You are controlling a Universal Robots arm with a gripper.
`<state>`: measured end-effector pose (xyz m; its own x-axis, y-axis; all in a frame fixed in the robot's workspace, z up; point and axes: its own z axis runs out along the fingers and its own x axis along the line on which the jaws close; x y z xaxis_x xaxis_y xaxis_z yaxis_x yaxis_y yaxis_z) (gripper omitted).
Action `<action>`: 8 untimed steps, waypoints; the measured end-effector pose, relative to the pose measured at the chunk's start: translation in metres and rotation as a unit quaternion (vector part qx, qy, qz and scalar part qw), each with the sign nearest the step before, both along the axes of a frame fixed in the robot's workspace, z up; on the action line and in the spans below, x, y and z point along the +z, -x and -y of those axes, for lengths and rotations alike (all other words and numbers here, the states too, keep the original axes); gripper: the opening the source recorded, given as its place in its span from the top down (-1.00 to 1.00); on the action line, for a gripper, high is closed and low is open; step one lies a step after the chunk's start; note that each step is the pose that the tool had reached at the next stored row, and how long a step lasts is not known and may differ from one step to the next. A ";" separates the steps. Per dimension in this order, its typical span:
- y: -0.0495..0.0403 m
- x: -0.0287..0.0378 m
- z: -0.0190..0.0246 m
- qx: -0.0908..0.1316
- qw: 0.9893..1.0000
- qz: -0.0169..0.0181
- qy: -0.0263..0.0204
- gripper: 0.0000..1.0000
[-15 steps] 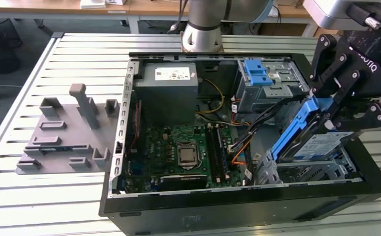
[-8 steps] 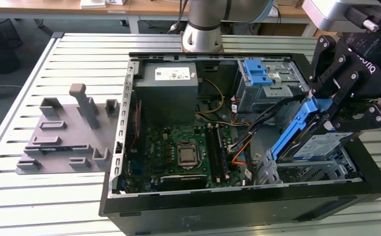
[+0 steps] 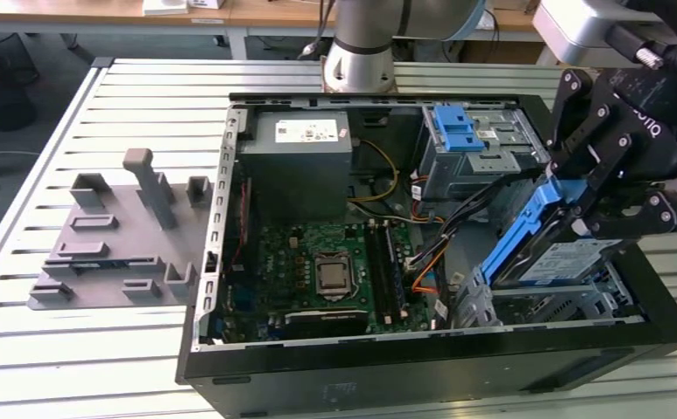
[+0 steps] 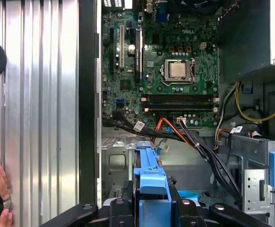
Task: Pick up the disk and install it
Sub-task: 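Insert the disk into the insertion slot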
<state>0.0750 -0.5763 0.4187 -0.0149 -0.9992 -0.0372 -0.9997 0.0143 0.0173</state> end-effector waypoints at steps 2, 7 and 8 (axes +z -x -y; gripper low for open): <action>0.0000 -0.0016 0.0000 0.000 1.000 0.000 0.000 0.27; 0.0000 -0.0048 0.0000 0.000 1.000 0.000 0.000 0.27; 0.0000 -0.0054 0.0000 0.000 1.000 0.000 0.000 0.27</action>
<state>0.0750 -0.5762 0.4133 -0.0150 -0.9992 -0.0371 -0.9997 0.0143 0.0173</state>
